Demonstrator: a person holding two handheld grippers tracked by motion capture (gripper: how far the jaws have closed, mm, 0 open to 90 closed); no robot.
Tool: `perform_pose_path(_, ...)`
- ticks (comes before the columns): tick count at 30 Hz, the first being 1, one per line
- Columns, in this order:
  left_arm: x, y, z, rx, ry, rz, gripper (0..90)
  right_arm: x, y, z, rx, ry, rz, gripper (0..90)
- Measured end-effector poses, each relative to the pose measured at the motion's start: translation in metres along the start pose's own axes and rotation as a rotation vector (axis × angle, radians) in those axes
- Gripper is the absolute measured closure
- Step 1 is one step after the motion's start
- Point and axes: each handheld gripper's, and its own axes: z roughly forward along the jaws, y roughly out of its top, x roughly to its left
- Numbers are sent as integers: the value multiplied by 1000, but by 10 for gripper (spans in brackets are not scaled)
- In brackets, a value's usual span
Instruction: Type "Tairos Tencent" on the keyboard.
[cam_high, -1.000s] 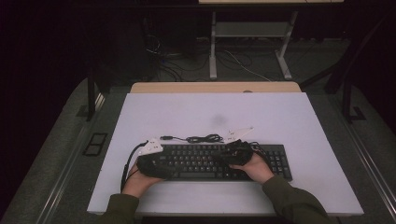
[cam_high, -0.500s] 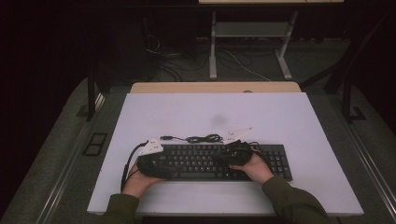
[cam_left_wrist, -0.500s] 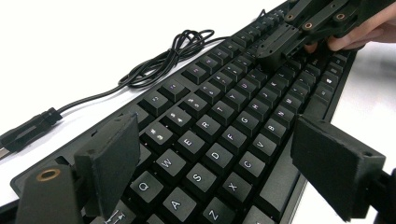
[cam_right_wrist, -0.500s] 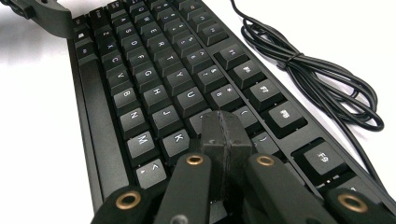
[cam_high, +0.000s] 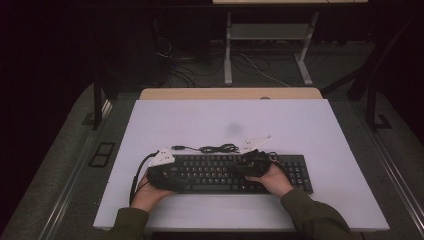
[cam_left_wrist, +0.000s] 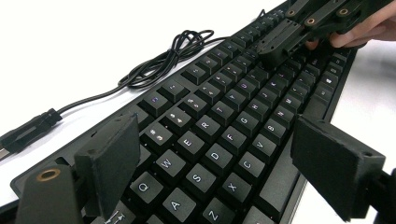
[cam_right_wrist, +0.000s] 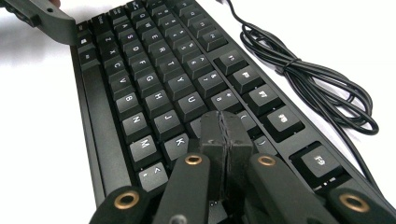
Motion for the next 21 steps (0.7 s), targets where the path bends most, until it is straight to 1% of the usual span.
perform_pose_path(4, 0, 0, 0, 0, 0, 0, 150, -1, 1, -3, -24, 11, 13, 809)
perform_pose_path(6, 0, 0, 0, 1, 0, 0, 151, -3, 1, -5, -41, 12, 23, 752)
perform_pose_path(7, 0, 0, 0, 1, -1, 0, 151, -3, 1, -5, -41, 12, 23, 752)
perform_pose_path(8, 0, 0, 0, 1, -1, 1, 151, -4, 1, -6, -48, 18, 28, 735)
perform_pose_path(11, 0, 0, 0, 2, -1, 1, 153, -5, 0, -7, -60, 17, 34, 682)
perform_pose_path(17, 1, 0, -1, 4, -1, 2, 158, -8, -1, -9, -79, 5, 45, 542)
perform_pose_path(21, 2, -1, -1, 7, 1, 5, 167, -9, -2, -9, -97, -18, 54, 421)
